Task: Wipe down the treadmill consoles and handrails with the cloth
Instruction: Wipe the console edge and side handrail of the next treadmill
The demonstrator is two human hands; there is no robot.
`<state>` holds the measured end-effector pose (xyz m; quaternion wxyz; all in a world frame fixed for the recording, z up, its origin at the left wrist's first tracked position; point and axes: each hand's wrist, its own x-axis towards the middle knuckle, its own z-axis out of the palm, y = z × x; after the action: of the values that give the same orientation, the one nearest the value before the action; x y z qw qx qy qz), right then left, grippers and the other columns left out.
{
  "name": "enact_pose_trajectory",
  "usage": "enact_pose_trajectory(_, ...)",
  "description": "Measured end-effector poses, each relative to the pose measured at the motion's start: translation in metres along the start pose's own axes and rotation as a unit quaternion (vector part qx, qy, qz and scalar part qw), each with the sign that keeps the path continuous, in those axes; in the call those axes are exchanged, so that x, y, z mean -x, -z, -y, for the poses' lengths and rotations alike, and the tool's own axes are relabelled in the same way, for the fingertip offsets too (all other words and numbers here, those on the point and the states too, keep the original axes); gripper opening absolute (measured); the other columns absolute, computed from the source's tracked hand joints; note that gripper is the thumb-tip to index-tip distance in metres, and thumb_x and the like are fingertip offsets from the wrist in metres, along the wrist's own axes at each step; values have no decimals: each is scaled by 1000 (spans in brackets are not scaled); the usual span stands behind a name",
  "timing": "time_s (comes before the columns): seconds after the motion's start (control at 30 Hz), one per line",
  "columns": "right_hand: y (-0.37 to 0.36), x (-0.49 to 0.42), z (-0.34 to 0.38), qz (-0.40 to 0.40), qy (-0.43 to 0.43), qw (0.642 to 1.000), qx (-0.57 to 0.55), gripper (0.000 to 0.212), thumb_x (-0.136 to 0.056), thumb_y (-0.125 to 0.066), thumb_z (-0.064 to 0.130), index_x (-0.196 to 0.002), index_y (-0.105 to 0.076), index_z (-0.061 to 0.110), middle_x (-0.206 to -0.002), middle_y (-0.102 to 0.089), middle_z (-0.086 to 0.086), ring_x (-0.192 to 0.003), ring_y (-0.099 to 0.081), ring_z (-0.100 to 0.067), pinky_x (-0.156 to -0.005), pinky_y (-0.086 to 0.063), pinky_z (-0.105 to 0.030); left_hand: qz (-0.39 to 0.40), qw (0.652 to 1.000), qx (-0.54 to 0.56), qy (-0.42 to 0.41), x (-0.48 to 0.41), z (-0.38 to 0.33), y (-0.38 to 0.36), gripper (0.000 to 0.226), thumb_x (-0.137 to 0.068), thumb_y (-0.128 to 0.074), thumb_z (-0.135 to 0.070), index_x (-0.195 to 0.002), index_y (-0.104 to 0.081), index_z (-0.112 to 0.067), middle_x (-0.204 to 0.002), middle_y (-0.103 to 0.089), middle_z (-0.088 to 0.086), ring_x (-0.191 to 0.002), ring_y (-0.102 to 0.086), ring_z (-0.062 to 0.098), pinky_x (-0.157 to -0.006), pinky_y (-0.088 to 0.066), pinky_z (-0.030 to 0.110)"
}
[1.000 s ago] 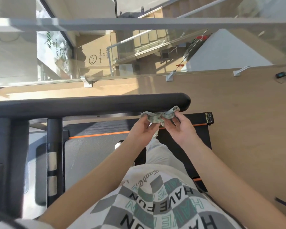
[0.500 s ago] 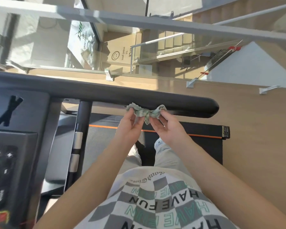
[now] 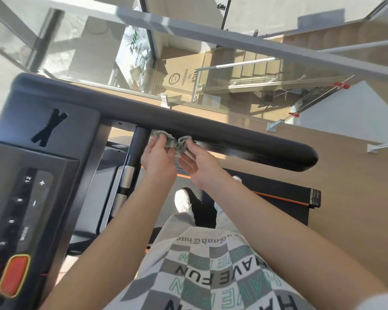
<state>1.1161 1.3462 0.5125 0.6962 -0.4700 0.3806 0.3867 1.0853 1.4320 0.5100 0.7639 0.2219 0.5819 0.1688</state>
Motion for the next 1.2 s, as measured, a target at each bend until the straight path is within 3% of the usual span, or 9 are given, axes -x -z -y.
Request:
enact_pose_trajectory(0.1, -6, 4, 2, 38, -3, 999, 17, 33, -90, -75, 26, -118, -70, 10, -115, -74, -8, -110, -69, -22, -96, -56, -35, -25, 997, -38, -65, 0, -3, -6, 16, -91, -71, 0, -100, -69, -14, -109, -73, 11, -97, -73, 23, -83, -62, 31)
enact_pose_trajectory(0.2, -9, 5, 3, 39, -7, 999, 13, 32, -89, -76, 24, -117, -70, 9, -113, -75, -7, -110, -69, -21, -98, -55, -37, -47, 993, -62, -88, 0, -1, -8, 16, -90, -74, -4, -94, -69, -19, -105, -74, 9, -94, -75, 22, -81, -62, 30)
enact_pose_trajectory(0.4, 5, 7, 7, -24, 8, 999, -31, 18, -88, -76, 12, -106, -75, 9, -103, -77, -8, -100, -72, -20, -91, -59, -34, -35, 994, -96, -37, 6, 19, -13, 9, -93, -71, -6, -92, -68, -14, -99, -73, 8, -83, -73, 19, -63, -57, 22)
enact_pose_trajectory(0.5, 30, 7, 13, -42, 14, 997, -65, 11, -89, -74, 11, -100, -74, 10, -102, -77, -9, -100, -73, -20, -85, -59, -32, -16, 994, -112, 3, 13, 36, -17, 8, -93, -71, -4, -94, -68, -11, -102, -73, 11, -86, -73, 21, -69, -58, 26)
enact_pose_trajectory(0.7, 89, 16, 35, -88, 39, 982, -166, 20, -94, -69, 13, -112, -69, 5, -110, -75, -13, -102, -71, -23, -90, -58, -34, 54, 985, -143, 84, 35, 85, -32, 16, -93, -71, -2, -107, -65, -4, -111, -71, 15, -92, -74, 22, -77, -62, 28)
enact_pose_trajectory(0.83, 120, 35, 53, -119, 61, 967, -216, 26, -94, -68, 13, -118, -66, 2, -116, -72, -14, -102, -69, -24, -89, -57, -33, 114, 970, -170, 130, 51, 111, -43, 16, -93, -70, -2, -109, -66, -2, -108, -74, 15, -87, -76, 19, -74, -61, 30)
enact_pose_trajectory(0.97, 151, 44, 72, -129, 99, 944, -286, 38, -101, -59, 12, -136, -54, 0, -134, -59, -7, -121, -61, -27, -82, -55, -16, 167, 955, -191, 157, 65, 129, -54, 18, -93, -70, -3, -110, -65, -1, -108, -73, 16, -91, -76, 19, -75, -60, 25)
enact_pose_trajectory(1.07, 161, 53, 80, -178, 124, 939, -265, 32, -89, -73, 7, -120, -67, 2, -118, -71, -14, -102, -71, -24, -89, -59, -30, 207, 941, -212, 165, 77, 142, -63, 12, -93, -71, -7, -104, -70, -2, -108, -75, 16, -98, -75, 21, -86, -60, 29)
enact_pose_trajectory(1.2, 160, 52, 81, -258, 235, 927, -137, 25, -86, -72, -4, -108, -73, 7, -102, -75, -12, -83, -76, -18, -70, -60, -26, 205, 937, -242, 144, 86, 153, -72, 15, -90, -76, -11, -103, -71, -5, -105, -76, 15, -97, -76, 23, -92, -61, 38)
